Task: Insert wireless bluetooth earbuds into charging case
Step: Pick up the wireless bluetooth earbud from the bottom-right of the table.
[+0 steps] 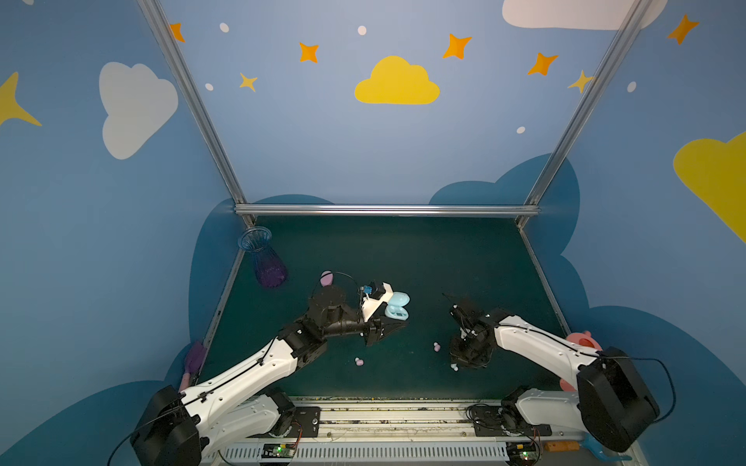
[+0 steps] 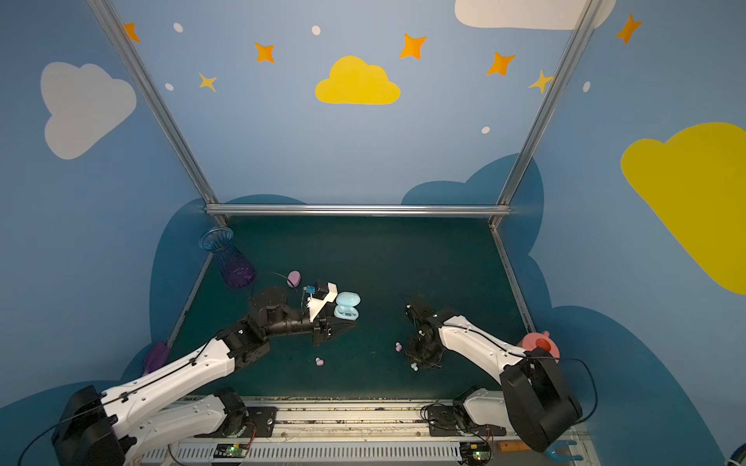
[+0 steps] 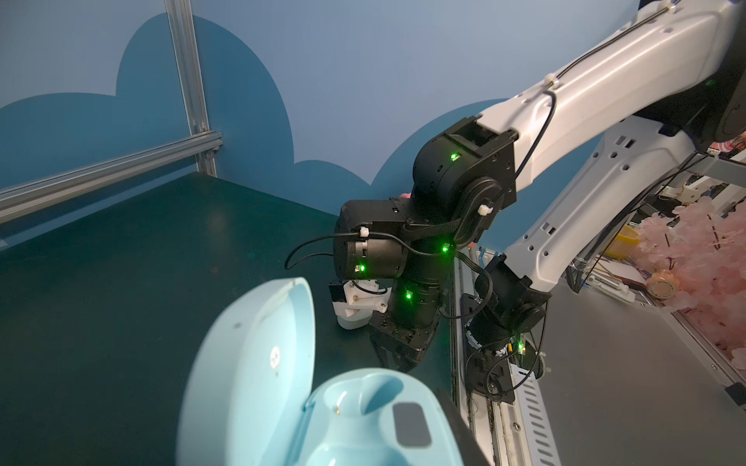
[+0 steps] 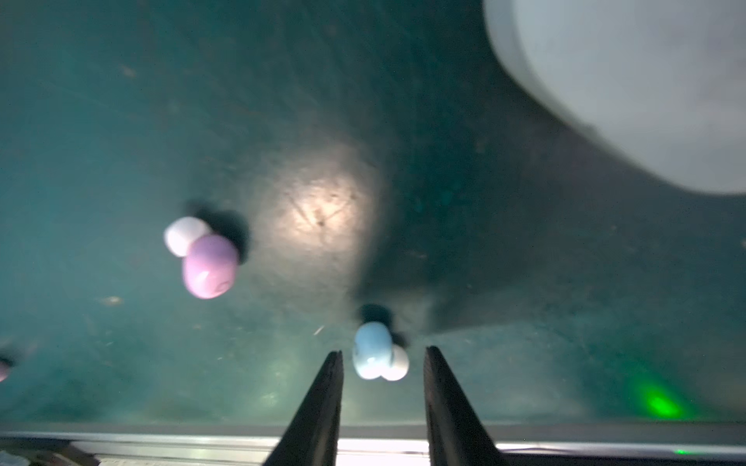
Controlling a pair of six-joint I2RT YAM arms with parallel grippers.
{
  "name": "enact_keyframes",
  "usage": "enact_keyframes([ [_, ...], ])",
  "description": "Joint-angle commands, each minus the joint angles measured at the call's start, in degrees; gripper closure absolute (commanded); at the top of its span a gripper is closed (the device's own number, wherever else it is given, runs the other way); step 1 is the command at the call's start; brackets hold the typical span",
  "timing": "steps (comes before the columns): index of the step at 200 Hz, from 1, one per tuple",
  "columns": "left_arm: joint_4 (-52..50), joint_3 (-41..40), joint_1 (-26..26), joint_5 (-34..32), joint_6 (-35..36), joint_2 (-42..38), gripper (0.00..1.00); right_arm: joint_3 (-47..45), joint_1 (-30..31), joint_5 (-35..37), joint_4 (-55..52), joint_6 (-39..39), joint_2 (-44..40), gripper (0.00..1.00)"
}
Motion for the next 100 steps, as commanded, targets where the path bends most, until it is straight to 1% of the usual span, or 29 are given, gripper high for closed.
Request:
enact_keyframes([
  [1, 1.8, -0.5, -0.1, 0.0, -0.3, -0.5, 0.82, -0.5, -0.1, 0.1, 0.7, -0.8, 1.0, 0.68],
  [100, 2.5, -0.7, -0.2, -0.2, -0.7, -0.2, 0.82, -0.5, 0.3, -0.2, 2.7, -1.0, 3.0, 0.71],
])
